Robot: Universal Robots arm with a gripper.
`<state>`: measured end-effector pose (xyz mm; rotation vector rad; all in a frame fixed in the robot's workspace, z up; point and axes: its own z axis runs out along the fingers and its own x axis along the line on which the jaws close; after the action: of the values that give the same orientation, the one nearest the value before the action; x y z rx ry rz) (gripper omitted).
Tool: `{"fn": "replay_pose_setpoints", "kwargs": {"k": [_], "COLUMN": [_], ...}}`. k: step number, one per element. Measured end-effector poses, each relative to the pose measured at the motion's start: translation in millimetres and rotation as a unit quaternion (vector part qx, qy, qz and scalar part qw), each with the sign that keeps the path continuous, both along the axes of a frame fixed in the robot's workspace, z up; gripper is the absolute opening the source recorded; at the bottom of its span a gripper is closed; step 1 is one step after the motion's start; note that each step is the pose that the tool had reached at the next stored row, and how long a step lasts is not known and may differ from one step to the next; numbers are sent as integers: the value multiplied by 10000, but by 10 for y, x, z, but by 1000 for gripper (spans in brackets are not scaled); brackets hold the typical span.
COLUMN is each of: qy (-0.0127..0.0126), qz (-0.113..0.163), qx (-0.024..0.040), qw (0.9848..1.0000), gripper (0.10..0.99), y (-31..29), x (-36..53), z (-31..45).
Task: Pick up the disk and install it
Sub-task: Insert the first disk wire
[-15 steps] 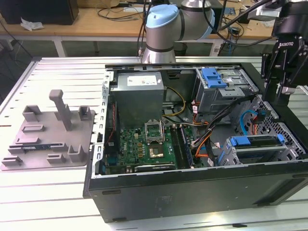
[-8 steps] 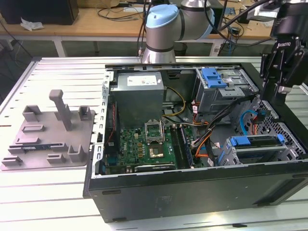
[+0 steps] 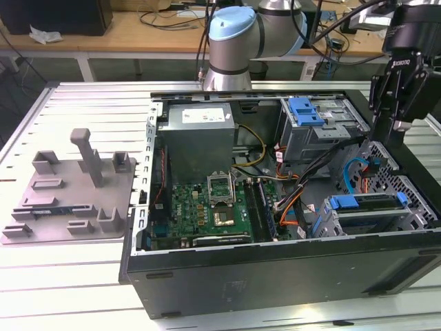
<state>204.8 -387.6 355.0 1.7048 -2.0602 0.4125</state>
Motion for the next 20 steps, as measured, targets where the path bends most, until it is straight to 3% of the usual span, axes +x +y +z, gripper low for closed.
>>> {"fn": "replay_pose_setpoints", "kwargs": {"k": [9, 16, 20], "qy": [-41, -47, -47], "qz": [-59, -59, -61], "qx": [1, 7, 8], "qw": [10000, 10000, 10000], "gripper": [502, 502, 502], "y": [-3, -64, -69], "x": [4, 6, 5], "z": [-120, -147, -150]}}
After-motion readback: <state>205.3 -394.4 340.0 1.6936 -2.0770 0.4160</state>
